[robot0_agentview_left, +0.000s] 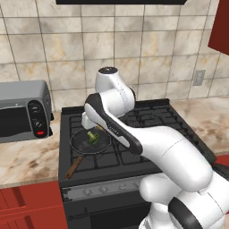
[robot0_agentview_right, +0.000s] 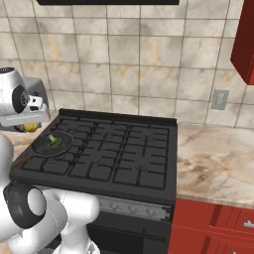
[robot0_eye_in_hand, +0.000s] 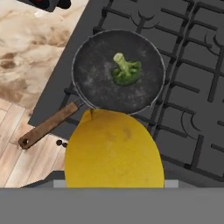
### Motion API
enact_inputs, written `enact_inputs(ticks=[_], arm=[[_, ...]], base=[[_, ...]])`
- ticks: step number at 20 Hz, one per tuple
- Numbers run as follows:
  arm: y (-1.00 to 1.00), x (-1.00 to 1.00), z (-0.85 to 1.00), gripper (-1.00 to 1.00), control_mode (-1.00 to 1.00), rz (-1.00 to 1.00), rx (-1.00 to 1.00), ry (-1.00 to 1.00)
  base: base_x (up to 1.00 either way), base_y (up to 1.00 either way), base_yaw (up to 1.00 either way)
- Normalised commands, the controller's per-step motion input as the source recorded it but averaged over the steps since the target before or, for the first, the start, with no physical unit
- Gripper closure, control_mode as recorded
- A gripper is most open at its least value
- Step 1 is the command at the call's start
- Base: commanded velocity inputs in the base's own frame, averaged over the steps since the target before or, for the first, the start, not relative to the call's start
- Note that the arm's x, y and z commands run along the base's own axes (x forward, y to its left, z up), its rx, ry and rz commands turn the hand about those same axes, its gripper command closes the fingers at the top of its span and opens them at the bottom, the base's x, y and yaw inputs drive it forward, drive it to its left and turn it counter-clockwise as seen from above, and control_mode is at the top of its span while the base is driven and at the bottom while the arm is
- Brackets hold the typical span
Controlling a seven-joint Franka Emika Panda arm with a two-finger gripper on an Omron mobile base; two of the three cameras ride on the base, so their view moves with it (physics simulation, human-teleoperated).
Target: Put the lemon and broccoli in the pan. Then turn on the front left burner and set the heat to medium.
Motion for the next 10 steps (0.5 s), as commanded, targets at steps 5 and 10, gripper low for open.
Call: enact_inputs(ticks=[5, 10], arm=[[0.17, 0.34, -0.46, 1.0, -1.0, 0.0, 0.0, 0.0], [0.01, 0.41, -0.33, 1.0, -1.0, 0.0, 0.0, 0.0]], base=[[0.0, 0.0, 0.0], [0.0, 0.0, 0.0]])
